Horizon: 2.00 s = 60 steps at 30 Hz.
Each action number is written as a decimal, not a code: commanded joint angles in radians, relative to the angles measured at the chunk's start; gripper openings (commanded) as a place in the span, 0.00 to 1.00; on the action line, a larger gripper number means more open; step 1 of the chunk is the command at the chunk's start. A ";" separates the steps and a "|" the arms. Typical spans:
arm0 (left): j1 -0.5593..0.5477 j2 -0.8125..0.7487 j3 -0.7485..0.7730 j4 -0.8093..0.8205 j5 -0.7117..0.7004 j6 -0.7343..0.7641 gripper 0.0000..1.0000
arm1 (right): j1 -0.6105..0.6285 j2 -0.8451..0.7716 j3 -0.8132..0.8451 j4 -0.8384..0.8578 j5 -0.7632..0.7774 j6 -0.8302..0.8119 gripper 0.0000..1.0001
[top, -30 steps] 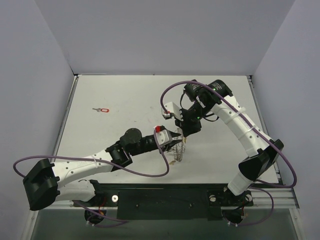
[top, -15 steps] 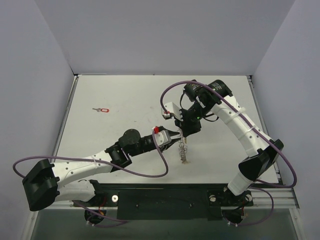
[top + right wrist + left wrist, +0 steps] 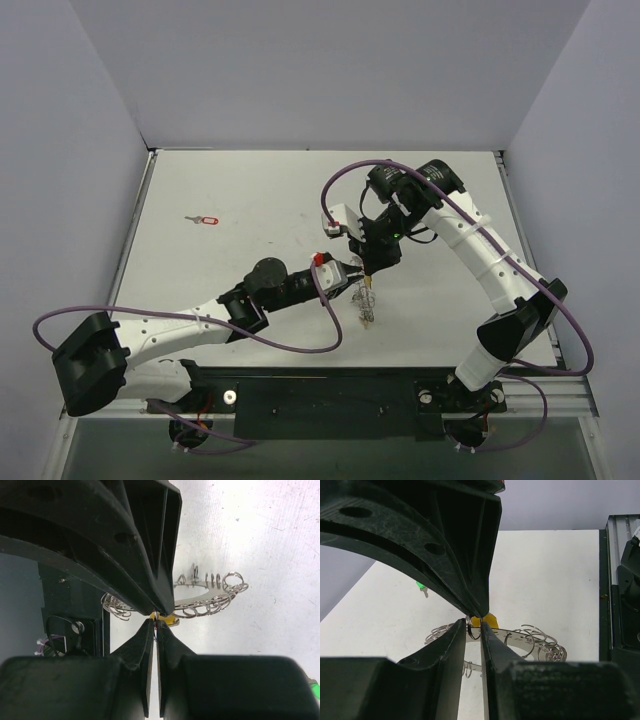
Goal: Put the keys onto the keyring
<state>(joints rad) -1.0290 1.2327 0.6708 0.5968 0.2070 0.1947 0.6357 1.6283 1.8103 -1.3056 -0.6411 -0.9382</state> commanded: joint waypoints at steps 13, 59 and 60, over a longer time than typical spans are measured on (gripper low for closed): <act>-0.002 -0.015 0.004 0.118 -0.004 -0.063 0.00 | -0.016 -0.042 -0.005 -0.144 -0.063 0.018 0.00; 0.096 -0.015 -0.241 0.834 -0.009 -0.618 0.00 | -0.097 -0.117 -0.144 0.327 -0.359 0.272 0.36; 0.098 -0.013 -0.241 0.836 -0.009 -0.620 0.00 | -0.094 -0.117 -0.146 0.325 -0.365 0.269 0.34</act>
<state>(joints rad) -0.9340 1.2186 0.4164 1.2419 0.1944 -0.4019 0.5270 1.5017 1.6478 -0.9844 -0.9768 -0.6788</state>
